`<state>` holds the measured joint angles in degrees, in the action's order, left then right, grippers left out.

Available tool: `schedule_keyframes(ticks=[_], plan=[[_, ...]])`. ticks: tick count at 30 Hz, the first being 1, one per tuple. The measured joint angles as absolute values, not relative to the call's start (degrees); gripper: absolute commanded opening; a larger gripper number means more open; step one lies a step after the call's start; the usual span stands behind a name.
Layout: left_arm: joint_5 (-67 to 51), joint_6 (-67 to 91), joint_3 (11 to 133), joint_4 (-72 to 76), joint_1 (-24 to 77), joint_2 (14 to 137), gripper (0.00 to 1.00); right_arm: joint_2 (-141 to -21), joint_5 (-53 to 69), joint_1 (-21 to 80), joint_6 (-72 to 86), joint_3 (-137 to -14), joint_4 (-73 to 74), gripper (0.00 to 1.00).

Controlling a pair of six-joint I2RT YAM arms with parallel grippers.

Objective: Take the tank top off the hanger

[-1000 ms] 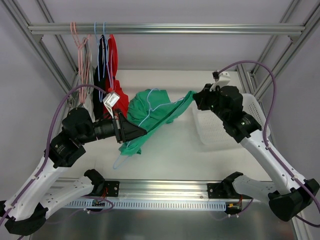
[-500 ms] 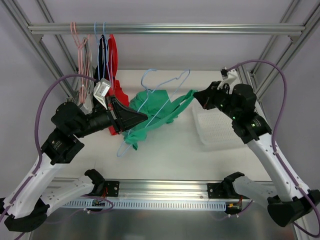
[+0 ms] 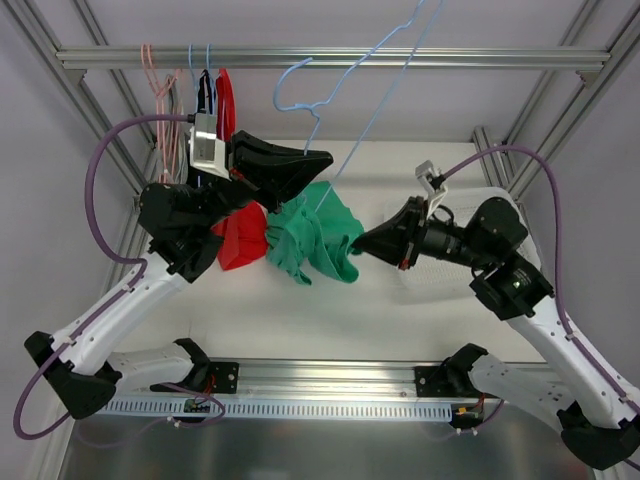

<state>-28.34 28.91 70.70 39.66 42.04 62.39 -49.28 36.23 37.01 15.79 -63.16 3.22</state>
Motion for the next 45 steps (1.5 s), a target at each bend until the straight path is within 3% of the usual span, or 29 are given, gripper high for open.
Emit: schedule_keyframes(ticks=[8, 14, 17, 20, 21, 28, 34, 45], plan=[[-27.03, 26.65, 68.71, 60.9, 42.06, 65.91, 0.0, -43.77, 36.56, 46.17, 13.78, -54.11, 6.04, 0.0], [-25.17, 23.09, 64.4, 61.54, 42.06, 61.04, 0.0, -46.74, 32.53, 50.76, 10.66, -53.6, 7.57, 0.0], [-23.66, 20.82, 62.83, 54.17, 42.09, 56.73, 0.0, -50.48, 28.32, 52.34, 9.28, -53.6, 7.9, 0.0], [-18.79, 19.92, 61.06, 41.47, 42.09, 50.54, 0.0, -54.72, 21.45, 52.6, 9.1, -53.6, 9.13, 0.78], [-16.78, 19.97, 58.98, 38.06, 42.09, 47.66, 0.0, -55.83, 19.86, 52.6, 9.02, -53.6, 9.26, 0.99], [-7.38, 24.67, 42.3, 16.75, 42.09, 28.62, 0.0, -59.2, 8.86, 52.49, 8.43, -53.54, 12.49, 0.99], [-2.07, 29.23, 36.69, -0.32, 42.09, 23.97, 0.0, -53.1, 2.68, 49.91, 7.46, -53.52, 15.31, 1.0], [11.11, 28.4, 62.13, -12.6, 42.06, 46.76, 0.0, -50.7, 0.14, 48.29, 6.04, -53.36, 17.67, 1.0]])
